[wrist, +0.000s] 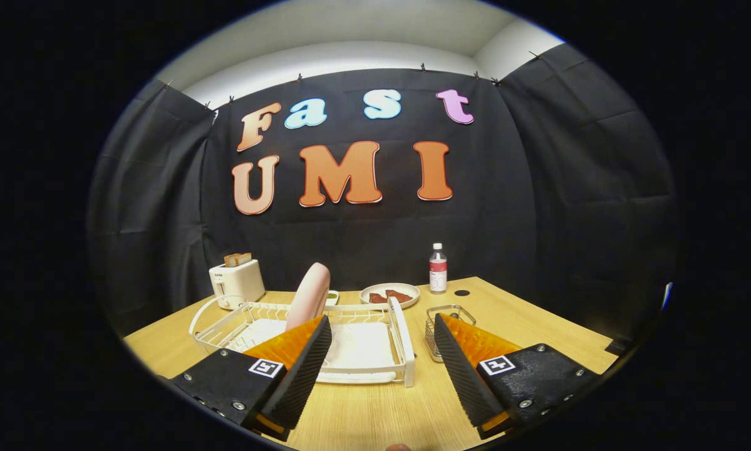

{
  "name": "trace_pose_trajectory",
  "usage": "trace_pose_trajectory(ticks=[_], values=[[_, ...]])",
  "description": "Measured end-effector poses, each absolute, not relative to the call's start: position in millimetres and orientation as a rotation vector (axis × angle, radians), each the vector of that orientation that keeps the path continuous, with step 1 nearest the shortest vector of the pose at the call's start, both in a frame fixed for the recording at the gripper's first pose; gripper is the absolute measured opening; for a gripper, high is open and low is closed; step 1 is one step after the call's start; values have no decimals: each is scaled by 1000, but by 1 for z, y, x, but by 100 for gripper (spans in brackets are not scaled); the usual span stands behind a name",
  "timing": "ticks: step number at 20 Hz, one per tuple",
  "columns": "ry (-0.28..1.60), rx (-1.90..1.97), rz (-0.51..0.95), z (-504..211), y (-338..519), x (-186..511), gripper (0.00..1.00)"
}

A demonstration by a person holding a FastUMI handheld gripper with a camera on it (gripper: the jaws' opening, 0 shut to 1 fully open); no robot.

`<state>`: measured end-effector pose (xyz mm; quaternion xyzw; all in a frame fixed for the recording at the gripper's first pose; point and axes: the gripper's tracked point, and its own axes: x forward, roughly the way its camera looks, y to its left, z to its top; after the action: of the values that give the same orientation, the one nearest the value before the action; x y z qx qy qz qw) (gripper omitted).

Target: Take the plate from the dish rack, then take the spoon from the basket and place it into the plate.

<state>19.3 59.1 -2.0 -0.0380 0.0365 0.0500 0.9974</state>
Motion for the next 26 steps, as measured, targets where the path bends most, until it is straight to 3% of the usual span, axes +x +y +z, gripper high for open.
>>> trace_pose_trajectory(ticks=[4,9,14,26], values=[[135,-85,202,29,99,50,98],[258,-123,228,49,137,104,98],[436,-99,250,23,175,147,98],[717,-98,100,-81,178,190,97]])
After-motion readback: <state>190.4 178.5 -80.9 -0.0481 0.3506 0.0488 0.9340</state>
